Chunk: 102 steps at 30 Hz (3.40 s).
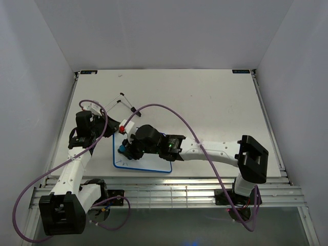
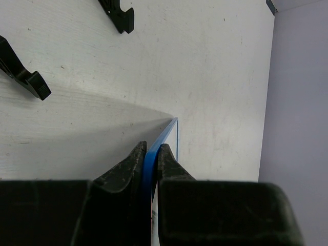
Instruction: Erase the whiteboard
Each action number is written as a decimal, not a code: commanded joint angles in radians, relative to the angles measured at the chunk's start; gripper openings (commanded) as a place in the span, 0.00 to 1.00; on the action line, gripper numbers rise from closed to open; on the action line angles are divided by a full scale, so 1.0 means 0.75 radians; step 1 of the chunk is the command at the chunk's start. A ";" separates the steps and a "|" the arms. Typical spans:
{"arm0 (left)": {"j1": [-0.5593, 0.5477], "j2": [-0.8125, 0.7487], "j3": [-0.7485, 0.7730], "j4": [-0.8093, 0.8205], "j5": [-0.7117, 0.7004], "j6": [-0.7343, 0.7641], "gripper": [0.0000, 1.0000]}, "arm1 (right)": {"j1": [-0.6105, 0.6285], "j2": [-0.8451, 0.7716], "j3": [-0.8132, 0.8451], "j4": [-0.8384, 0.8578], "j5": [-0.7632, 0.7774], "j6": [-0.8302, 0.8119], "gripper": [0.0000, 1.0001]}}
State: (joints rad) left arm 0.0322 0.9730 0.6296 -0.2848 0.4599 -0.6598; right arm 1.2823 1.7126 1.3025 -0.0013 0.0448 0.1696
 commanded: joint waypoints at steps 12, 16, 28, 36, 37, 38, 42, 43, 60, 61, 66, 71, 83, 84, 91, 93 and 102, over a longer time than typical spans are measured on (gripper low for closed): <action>-0.023 0.001 -0.005 -0.076 -0.157 0.098 0.00 | 0.160 -0.036 -0.139 0.034 -0.158 -0.150 0.08; -0.023 -0.001 -0.007 -0.074 -0.157 0.100 0.00 | 0.170 -0.040 -0.150 0.041 -0.162 -0.201 0.08; -0.023 0.010 -0.005 -0.072 -0.149 0.100 0.00 | 0.205 -0.060 -0.190 0.057 -0.148 -0.322 0.08; -0.023 0.008 -0.005 -0.072 -0.151 0.100 0.00 | 0.223 -0.087 -0.252 0.106 -0.174 -0.355 0.08; -0.023 0.008 -0.005 -0.074 -0.153 0.100 0.00 | 0.227 -0.089 -0.258 0.114 -0.172 -0.361 0.08; -0.023 0.006 -0.005 -0.074 -0.155 0.102 0.00 | 0.229 -0.095 -0.264 0.118 -0.168 -0.369 0.08; -0.023 -0.001 -0.007 -0.076 -0.157 0.102 0.00 | 0.231 -0.099 -0.276 0.133 -0.164 -0.381 0.08; -0.023 -0.001 -0.005 -0.074 -0.157 0.104 0.00 | 0.233 -0.099 -0.276 0.141 -0.160 -0.384 0.08; -0.023 -0.005 -0.005 -0.080 -0.159 0.104 0.00 | 0.233 -0.040 -0.113 0.163 -0.144 -0.463 0.08; -0.023 -0.005 -0.003 -0.080 -0.157 0.102 0.00 | 0.233 -0.040 -0.113 0.167 -0.152 -0.465 0.08; -0.021 -0.003 -0.003 -0.080 -0.155 0.102 0.00 | 0.233 -0.032 -0.096 0.178 -0.144 -0.461 0.08; -0.021 -0.007 -0.007 -0.078 -0.155 0.102 0.00 | 0.231 -0.003 -0.056 0.174 -0.095 -0.451 0.08; -0.020 -0.007 -0.007 -0.080 -0.155 0.104 0.00 | 0.172 0.040 -0.112 0.161 0.044 -0.369 0.08; -0.023 -0.005 -0.005 -0.080 -0.155 0.105 0.00 | 0.162 0.034 -0.129 0.161 0.053 -0.365 0.08; -0.023 -0.005 -0.005 -0.080 -0.155 0.102 0.00 | 0.049 -0.013 -0.305 0.155 0.085 -0.249 0.08; -0.023 -0.005 -0.005 -0.080 -0.157 0.102 0.00 | 0.023 -0.015 -0.323 0.121 0.140 -0.244 0.08; -0.021 -0.007 -0.005 -0.085 -0.171 0.102 0.00 | -0.071 0.028 -0.303 -0.057 0.245 -0.128 0.08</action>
State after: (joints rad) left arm 0.0296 0.9745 0.6296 -0.2863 0.4706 -0.6506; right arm 1.2549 1.6585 1.1137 0.1513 0.1665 0.0254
